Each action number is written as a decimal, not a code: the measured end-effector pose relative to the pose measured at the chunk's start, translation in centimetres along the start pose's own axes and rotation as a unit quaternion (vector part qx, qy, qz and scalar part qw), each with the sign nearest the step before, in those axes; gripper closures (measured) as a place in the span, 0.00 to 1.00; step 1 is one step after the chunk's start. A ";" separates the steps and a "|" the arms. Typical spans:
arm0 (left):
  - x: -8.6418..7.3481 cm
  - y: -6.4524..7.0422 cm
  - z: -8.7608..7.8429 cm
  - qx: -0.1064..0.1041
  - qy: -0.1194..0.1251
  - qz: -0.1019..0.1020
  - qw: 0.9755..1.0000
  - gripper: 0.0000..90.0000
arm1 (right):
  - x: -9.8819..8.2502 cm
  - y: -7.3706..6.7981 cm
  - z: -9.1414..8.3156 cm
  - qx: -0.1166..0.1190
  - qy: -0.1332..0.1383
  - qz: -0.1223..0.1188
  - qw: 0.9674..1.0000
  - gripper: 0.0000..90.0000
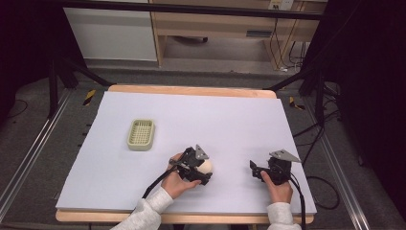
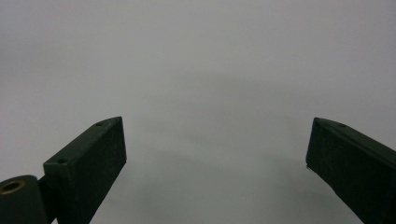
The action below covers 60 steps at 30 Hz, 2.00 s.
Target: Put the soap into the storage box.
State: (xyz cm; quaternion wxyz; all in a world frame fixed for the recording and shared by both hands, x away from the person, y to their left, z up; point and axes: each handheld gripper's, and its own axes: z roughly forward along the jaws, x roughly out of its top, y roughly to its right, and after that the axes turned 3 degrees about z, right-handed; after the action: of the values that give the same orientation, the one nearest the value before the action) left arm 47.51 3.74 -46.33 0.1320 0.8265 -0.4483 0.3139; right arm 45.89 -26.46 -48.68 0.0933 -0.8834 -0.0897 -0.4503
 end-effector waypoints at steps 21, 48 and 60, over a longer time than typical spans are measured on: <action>0.1 0.1 0.0 0.006 0.000 0.003 1.000 0.27 | 0.0 0.0 0.0 -0.001 -0.001 0.000 1.000 0.06; -0.4 -1.1 -2.9 0.020 0.011 -0.005 1.000 0.27 | 0.0 -0.1 -0.1 0.003 0.003 -0.003 1.000 0.04; -1.1 -2.5 -4.8 0.032 0.018 -0.014 0.999 0.27 | -0.1 -0.2 -0.1 0.001 0.007 -0.009 1.000 0.04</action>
State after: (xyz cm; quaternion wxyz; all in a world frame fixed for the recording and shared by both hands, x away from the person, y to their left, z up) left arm 47.20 8.28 -43.18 0.1181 0.8305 -0.4243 0.3410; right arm 45.71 -26.31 -48.66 0.0906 -0.8791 -0.0975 -0.4576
